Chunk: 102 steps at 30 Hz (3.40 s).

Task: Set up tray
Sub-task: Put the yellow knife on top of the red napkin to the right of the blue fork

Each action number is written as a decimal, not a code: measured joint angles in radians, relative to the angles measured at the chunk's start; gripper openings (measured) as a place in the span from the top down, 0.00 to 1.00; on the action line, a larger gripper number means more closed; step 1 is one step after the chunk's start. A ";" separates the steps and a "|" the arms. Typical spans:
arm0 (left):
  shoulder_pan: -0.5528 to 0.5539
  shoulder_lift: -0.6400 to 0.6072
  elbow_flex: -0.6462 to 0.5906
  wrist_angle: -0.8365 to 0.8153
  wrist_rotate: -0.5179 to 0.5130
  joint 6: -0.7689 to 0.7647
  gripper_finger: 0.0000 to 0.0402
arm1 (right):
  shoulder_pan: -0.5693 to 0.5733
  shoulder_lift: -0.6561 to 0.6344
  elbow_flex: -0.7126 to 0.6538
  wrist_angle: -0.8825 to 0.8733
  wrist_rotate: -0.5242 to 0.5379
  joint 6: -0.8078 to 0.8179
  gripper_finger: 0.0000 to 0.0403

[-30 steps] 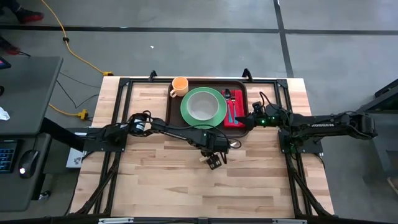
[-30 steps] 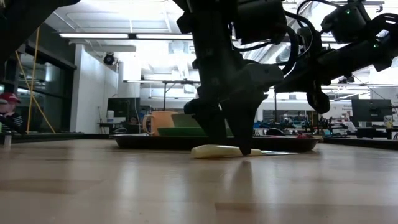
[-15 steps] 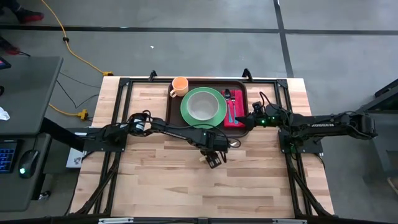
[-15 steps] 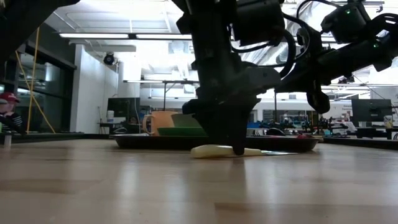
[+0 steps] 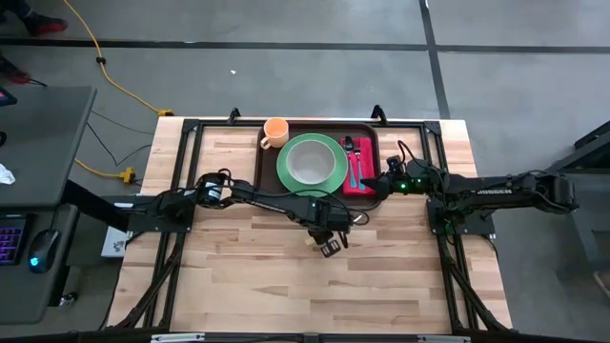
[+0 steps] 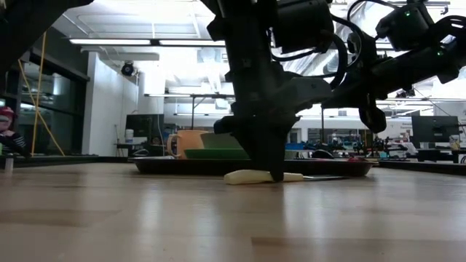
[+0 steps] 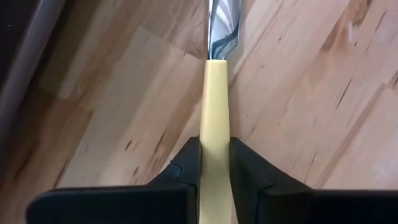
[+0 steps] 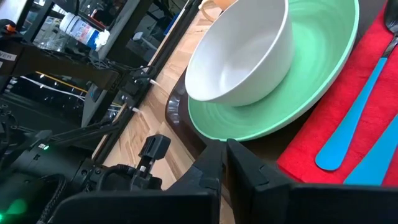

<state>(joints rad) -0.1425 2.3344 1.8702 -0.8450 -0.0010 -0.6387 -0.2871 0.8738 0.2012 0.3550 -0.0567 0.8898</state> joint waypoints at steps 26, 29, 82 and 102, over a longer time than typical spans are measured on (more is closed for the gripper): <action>-0.015 0.000 0.002 0.045 0.097 -0.047 0.84 | 0.000 0.000 0.000 0.000 -0.009 0.037 1.00; -0.023 0.002 0.028 0.020 0.101 -0.045 0.85 | 0.000 0.000 0.000 0.000 -0.011 0.037 1.00; -0.068 -0.062 0.315 -0.337 -0.006 -0.166 0.85 | -0.061 -0.034 0.000 -0.066 -0.036 0.052 1.00; -0.031 -0.082 0.311 -0.356 -0.043 -0.337 0.85 | -0.238 -0.083 0.000 -0.077 -0.191 0.056 1.00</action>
<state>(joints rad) -0.1738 2.2528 2.1815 -1.2008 -0.0444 -0.9756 -0.5253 0.7910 0.2008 0.2782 -0.2482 0.9463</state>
